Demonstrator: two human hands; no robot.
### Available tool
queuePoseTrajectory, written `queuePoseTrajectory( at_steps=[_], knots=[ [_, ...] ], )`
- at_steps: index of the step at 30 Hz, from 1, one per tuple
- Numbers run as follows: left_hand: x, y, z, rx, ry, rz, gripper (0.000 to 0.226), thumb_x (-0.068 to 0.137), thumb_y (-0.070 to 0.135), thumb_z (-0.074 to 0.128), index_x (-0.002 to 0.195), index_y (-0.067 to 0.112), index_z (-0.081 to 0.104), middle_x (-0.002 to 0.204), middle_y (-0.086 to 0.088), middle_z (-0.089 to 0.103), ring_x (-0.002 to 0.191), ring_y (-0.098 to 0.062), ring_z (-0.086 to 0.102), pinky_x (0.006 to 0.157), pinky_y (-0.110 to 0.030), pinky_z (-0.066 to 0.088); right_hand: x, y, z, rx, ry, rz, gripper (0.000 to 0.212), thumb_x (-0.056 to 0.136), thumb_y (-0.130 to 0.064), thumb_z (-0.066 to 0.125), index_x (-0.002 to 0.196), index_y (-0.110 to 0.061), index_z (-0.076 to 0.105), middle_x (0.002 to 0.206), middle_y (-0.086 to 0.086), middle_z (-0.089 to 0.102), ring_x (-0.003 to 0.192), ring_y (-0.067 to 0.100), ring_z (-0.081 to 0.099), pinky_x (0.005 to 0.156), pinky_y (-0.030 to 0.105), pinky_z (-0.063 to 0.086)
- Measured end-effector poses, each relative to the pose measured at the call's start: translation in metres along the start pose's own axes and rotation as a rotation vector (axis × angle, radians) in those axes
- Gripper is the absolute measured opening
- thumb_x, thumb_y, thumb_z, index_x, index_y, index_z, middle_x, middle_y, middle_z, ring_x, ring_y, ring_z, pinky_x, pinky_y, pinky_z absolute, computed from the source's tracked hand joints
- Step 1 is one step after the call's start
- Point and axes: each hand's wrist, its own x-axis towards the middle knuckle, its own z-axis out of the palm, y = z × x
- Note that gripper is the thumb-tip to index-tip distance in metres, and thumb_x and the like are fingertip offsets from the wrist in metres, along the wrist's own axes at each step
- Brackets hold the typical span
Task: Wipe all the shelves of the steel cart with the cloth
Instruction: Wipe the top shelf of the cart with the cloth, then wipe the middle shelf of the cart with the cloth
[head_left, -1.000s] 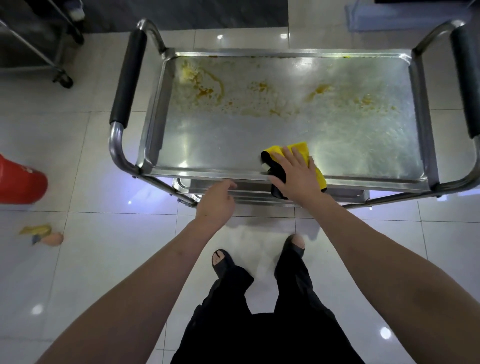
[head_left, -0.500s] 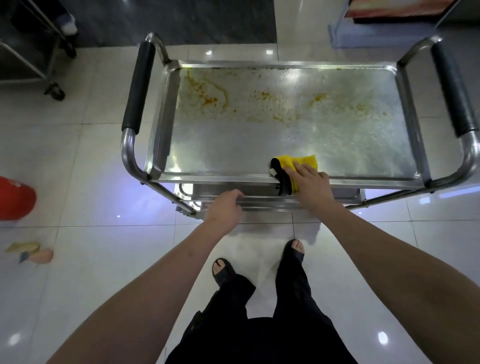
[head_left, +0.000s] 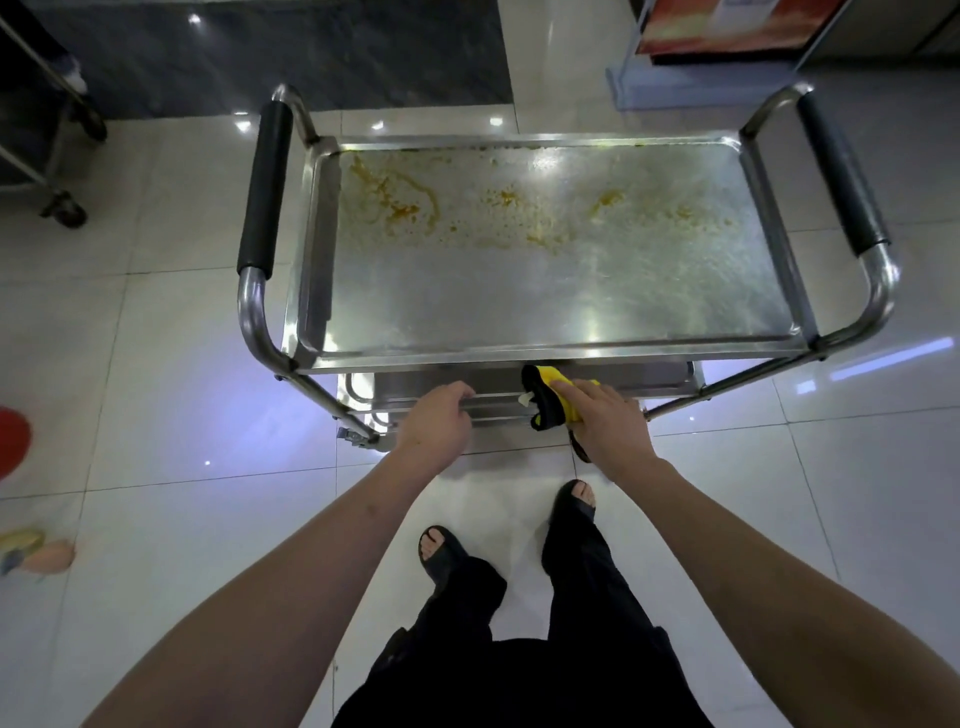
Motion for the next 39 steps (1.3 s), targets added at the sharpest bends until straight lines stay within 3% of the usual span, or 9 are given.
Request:
queuePoseTrajectory(
  at_steps=[9,15,20,26,39],
  knots=[
    [-0.017,-0.023,0.031,-0.05,0.011,-0.054,0.042,0.094,0.01,0.047,0.13,0.027,0.059,0.136,0.004,0.059,0.104,-0.023,0.065,0.09,-0.045,0.056,-0.017,-0.007,0.037,0.078,-0.054,-0.015,0.067,0.093,-0.018,0.071,0.152,-0.036,0.044,0.144,0.0,0.06,0.119,0.035,0.061,0.089,0.05,0.053],
    [-0.024,-0.033,0.062,-0.071,0.068,-0.099,0.042,0.093,0.008,0.048,0.13,0.025,0.059,0.137,-0.001,0.056,0.118,-0.022,0.056,0.095,-0.043,0.052,-0.013,-0.007,0.059,0.106,-0.135,-0.029,0.063,0.098,-0.021,0.067,0.155,-0.035,0.044,0.148,0.0,0.056,0.126,0.033,0.055,0.092,0.043,0.044],
    [-0.023,-0.039,0.08,-0.062,0.115,-0.147,0.045,0.093,0.01,0.046,0.134,0.028,0.055,0.137,0.003,0.057,0.114,-0.022,0.059,0.09,-0.041,0.054,-0.007,-0.002,0.082,0.193,-0.192,-0.028,0.063,0.098,-0.025,0.067,0.154,-0.038,0.041,0.145,0.0,0.057,0.125,0.034,0.054,0.098,0.053,0.048],
    [-0.011,-0.058,0.096,-0.064,0.142,-0.181,0.048,0.092,0.01,0.046,0.136,0.028,0.053,0.141,0.004,0.055,0.119,-0.023,0.058,0.092,-0.047,0.054,0.001,-0.003,0.105,0.279,-0.157,0.027,0.057,0.097,-0.033,0.069,0.148,-0.034,0.044,0.134,0.003,0.064,0.118,0.033,0.059,0.092,0.048,0.051],
    [0.042,-0.146,0.131,0.008,0.38,-0.188,0.042,0.096,0.008,0.044,0.136,0.017,0.054,0.133,-0.005,0.056,0.121,-0.028,0.052,0.087,-0.047,0.053,0.05,-0.019,0.187,0.408,-0.043,0.046,0.056,0.099,-0.038,0.069,0.15,-0.029,0.048,0.141,0.001,0.062,0.123,0.031,0.058,0.094,0.047,0.05]
  ],
)
